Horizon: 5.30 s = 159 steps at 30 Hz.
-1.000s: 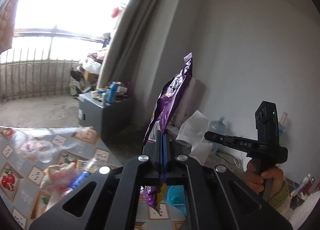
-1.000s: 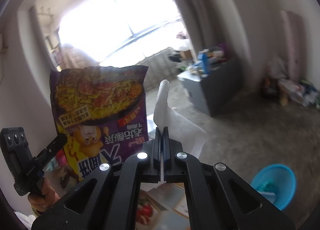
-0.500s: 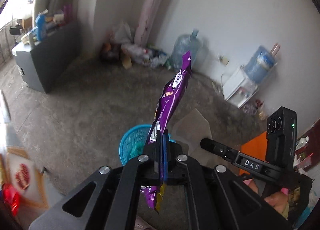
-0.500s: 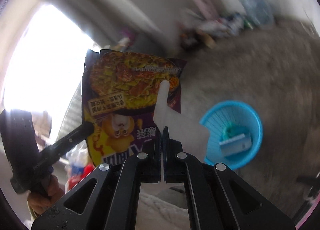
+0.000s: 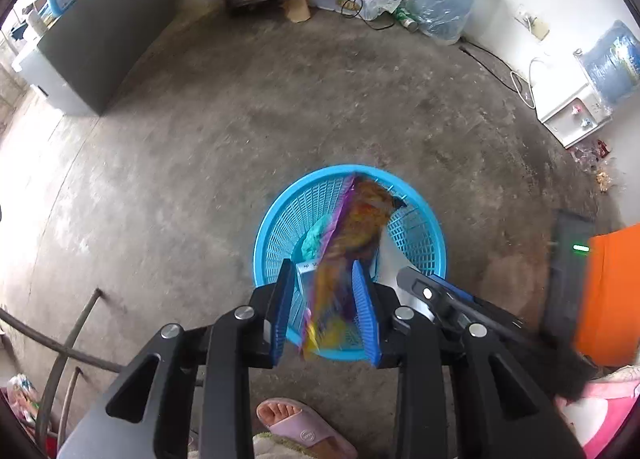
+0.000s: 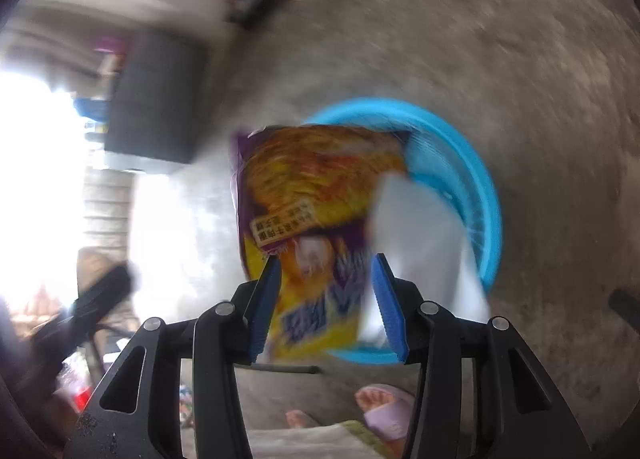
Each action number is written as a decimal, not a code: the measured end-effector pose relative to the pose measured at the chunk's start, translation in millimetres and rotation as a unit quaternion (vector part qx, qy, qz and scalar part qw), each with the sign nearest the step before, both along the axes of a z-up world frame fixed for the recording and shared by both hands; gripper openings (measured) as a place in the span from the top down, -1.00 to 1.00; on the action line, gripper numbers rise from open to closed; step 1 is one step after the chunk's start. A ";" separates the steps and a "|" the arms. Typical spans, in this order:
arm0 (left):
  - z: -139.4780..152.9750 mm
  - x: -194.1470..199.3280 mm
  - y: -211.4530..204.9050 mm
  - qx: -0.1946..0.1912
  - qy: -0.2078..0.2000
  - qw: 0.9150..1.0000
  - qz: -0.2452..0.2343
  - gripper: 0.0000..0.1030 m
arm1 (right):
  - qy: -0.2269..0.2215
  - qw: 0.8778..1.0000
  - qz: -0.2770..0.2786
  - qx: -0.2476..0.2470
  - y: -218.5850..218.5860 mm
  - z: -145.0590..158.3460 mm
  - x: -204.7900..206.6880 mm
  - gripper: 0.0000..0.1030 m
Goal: Collect trash
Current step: 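Carry packet and tissue to the blue wastebasket and release both inside, then move both open tools back over the table clutter, then grasp the Pepsi bottle with the right gripper while the left gripper approaches the white-red bag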
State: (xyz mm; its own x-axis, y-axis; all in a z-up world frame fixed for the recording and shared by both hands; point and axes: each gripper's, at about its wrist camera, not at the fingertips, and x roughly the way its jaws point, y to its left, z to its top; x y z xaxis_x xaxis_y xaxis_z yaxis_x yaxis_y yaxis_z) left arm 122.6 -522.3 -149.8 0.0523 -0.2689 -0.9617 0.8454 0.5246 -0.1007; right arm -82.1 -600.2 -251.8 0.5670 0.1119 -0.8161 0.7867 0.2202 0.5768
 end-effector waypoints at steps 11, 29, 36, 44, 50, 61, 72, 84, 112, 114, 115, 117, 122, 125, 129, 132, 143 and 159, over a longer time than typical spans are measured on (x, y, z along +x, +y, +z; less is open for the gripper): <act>84.7 7.0 53.6 -0.069 -0.053 0.996 0.021 0.08 | -0.066 0.995 -0.068 -0.013 4.5 20.5 -48.6 -0.05; 227.0 -16.8 293.9 -0.200 -0.121 0.965 0.119 -0.13 | -0.026 0.932 0.093 -0.350 145.9 208.0 4.1 -0.84; 254.2 -39.1 417.2 -0.235 -0.172 0.933 0.209 -0.18 | -0.005 0.864 0.131 -0.487 212.5 252.8 19.6 -0.84; 267.3 -54.2 533.9 -0.258 -0.218 0.888 0.312 -0.18 | -0.115 0.839 0.188 -0.497 245.9 295.6 12.8 -0.84; 271.7 -45.5 582.0 -0.265 -0.231 0.866 0.354 -0.18 | -0.209 0.844 0.205 -0.449 255.6 316.9 18.7 -0.84; 248.7 1.4 595.9 -0.298 -0.200 0.858 0.368 -0.03 | -0.287 0.856 0.335 -0.269 307.4 312.0 95.5 -0.48; 185.8 91.6 585.9 -0.256 -0.139 0.876 0.384 0.69 | -0.241 0.876 0.412 -0.071 356.8 271.4 208.3 -0.12; 138.0 112.0 558.6 -0.256 -0.004 0.906 0.338 0.70 | -0.125 0.888 0.440 -0.051 375.1 227.0 248.4 -0.13; 119.6 69.3 535.0 -0.294 0.089 0.905 0.294 0.71 | -0.114 0.881 0.456 -0.058 368.5 217.9 225.9 -0.14; 120.7 57.5 533.2 -0.302 0.101 0.904 0.286 0.71 | -0.112 0.878 0.460 -0.064 368.2 218.9 215.4 -0.14; 120.8 52.6 530.5 -0.303 0.104 0.905 0.281 0.71 | -0.111 0.877 0.462 -0.066 366.9 219.2 212.0 -0.14; 120.3 39.4 524.9 -0.304 0.113 0.908 0.263 0.71 | -0.108 0.875 0.467 -0.071 367.3 220.0 204.5 -0.14; 122.6 30.9 516.3 -0.302 0.109 0.912 0.255 0.71 | -0.095 0.864 0.483 -0.107 372.2 226.9 200.2 -0.18; 129.8 39.7 517.9 -0.307 0.097 0.910 0.261 0.71 | -0.089 0.861 0.487 -0.120 377.0 230.8 205.5 -0.21; 136.5 38.8 539.0 -0.310 0.070 0.906 0.280 0.71 | -0.092 0.863 0.482 -0.122 378.7 234.2 212.2 -0.31; 138.7 45.6 551.1 -0.307 0.053 0.902 0.299 0.71 | -0.095 0.865 0.477 -0.124 378.4 235.1 217.0 -0.33; 147.1 66.8 602.8 -0.297 -0.012 0.874 0.385 0.71 | -0.092 0.865 0.482 -0.107 385.0 222.0 216.0 -0.30; 102.5 126.2 619.6 -0.299 0.083 0.833 0.458 0.52 | -0.119 0.874 0.466 -0.072 360.1 213.4 207.2 -0.22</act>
State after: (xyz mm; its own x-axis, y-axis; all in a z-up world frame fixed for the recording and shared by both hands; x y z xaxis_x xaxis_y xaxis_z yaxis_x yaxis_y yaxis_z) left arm 248.8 97.3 -47.4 0.3782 -0.6239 -0.6839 0.0663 0.7552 -0.6522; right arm 125.1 -240.2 -38.4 0.4398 0.5221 -0.7307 0.0884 0.7845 0.6138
